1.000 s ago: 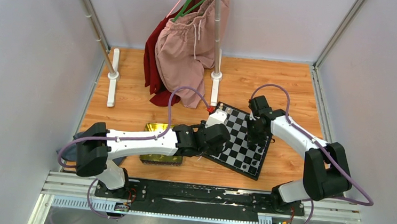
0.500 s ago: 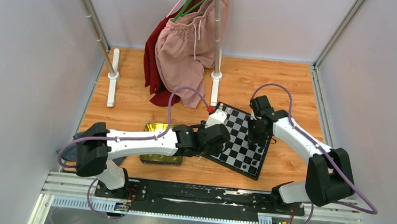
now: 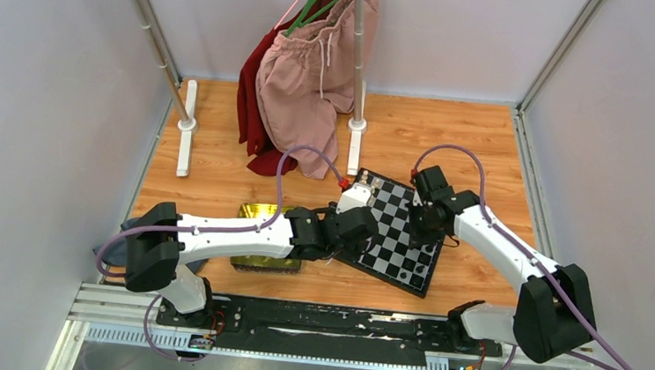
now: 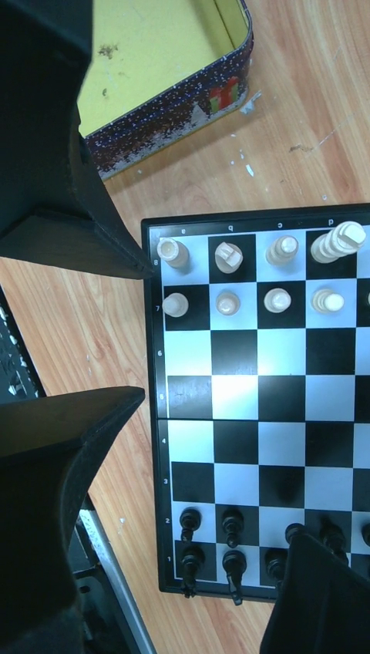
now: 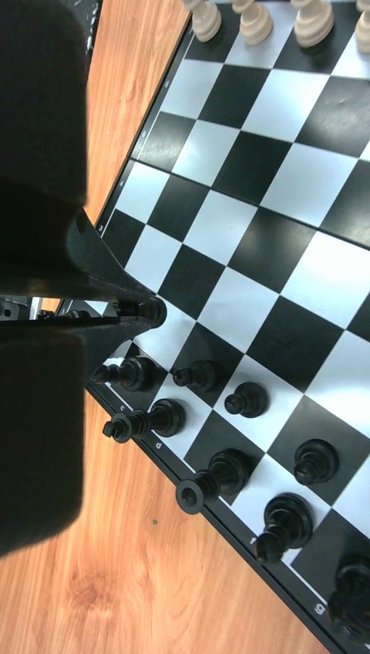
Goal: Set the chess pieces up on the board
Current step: Adjust the chess piece on the chessboard.
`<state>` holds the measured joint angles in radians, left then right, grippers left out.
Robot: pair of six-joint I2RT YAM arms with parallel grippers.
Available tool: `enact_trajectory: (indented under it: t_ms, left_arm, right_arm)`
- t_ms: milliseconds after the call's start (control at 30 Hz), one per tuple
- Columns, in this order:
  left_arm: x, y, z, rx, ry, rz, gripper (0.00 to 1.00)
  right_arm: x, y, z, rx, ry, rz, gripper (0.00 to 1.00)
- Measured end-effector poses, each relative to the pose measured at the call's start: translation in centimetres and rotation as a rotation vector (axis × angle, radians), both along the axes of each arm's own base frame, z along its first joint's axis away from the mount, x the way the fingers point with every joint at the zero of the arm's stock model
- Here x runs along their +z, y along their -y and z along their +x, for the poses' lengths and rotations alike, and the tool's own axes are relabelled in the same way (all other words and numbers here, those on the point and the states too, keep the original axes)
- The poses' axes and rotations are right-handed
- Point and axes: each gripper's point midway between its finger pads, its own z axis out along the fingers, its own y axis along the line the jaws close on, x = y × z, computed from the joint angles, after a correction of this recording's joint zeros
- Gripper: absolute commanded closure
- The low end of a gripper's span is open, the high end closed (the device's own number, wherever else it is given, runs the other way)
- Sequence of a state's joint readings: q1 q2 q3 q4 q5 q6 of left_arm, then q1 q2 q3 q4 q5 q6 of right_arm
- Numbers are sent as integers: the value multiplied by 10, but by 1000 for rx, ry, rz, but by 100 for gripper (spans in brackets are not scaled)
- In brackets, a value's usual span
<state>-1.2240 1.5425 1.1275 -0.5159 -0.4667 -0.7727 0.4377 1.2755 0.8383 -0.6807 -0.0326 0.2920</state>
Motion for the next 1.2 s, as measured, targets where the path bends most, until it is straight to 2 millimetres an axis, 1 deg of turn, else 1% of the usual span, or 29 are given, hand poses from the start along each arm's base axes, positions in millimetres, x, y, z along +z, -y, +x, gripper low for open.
enact_trajectory:
  t_ms: [133,367,833,1067,1200]
  left_arm:
    - [-3,-1,-2,4,-10,1,42]
    - [-5,-1,-3,8,-21,-6,42]
    - [-9,-3,-4,10,-25,-5,42]
    - [-7,-2,-4,9,-23,-12,42]
    - [-7,-2,-4,9,-24,-12,42]
  right_arm:
    - [-5,3,-9,2,-19,-11,99]
    - [-10,7,-15,-6,-31,-23,97]
    - [-21,12,-17,-28,-48,-53,95]
    - [-23,13,-18,-28,-52,-54,89]
    - [-23,12,-17,-29,-50,-53,88]
